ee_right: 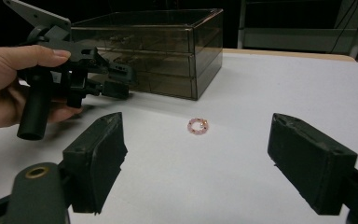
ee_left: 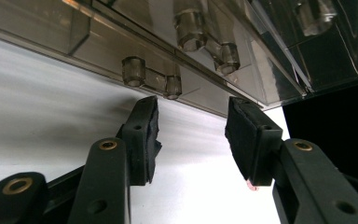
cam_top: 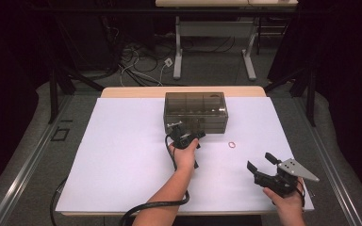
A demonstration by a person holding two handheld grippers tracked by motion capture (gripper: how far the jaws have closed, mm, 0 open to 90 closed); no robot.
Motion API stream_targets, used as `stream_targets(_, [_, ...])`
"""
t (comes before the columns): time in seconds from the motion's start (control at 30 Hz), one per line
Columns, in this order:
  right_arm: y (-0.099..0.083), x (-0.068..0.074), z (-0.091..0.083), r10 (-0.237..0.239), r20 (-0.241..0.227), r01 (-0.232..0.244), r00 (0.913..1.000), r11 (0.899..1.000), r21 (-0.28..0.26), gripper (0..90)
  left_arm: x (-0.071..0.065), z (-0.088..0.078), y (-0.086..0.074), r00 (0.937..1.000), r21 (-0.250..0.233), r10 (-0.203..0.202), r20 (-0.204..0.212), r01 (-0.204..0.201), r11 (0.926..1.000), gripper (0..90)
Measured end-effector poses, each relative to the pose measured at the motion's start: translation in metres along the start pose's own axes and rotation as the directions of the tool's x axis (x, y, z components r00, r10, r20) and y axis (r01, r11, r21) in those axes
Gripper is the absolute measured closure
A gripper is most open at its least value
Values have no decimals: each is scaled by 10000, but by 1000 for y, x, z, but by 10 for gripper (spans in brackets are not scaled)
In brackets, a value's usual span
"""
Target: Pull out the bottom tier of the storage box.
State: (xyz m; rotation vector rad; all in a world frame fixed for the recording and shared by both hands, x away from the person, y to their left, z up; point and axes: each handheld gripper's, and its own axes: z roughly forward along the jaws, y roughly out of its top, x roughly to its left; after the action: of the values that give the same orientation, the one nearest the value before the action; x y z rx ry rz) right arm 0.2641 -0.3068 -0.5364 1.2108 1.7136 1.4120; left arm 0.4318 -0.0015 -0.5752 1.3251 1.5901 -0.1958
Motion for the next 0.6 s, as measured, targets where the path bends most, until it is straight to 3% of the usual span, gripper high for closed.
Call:
stream_targets(0.37, [1, -1, -2, 37, -130, -35, 9999, 9999, 151, 182, 4, 7, 2, 10000, -238, 13, -28, -14, 9997, 580])
stream_targets(0.6, [1, -1, -1, 53, -141, -51, 9999, 9999, 128, 182, 6, 9, 2, 9997, -289, -259, 32, 260, 9992, 625])
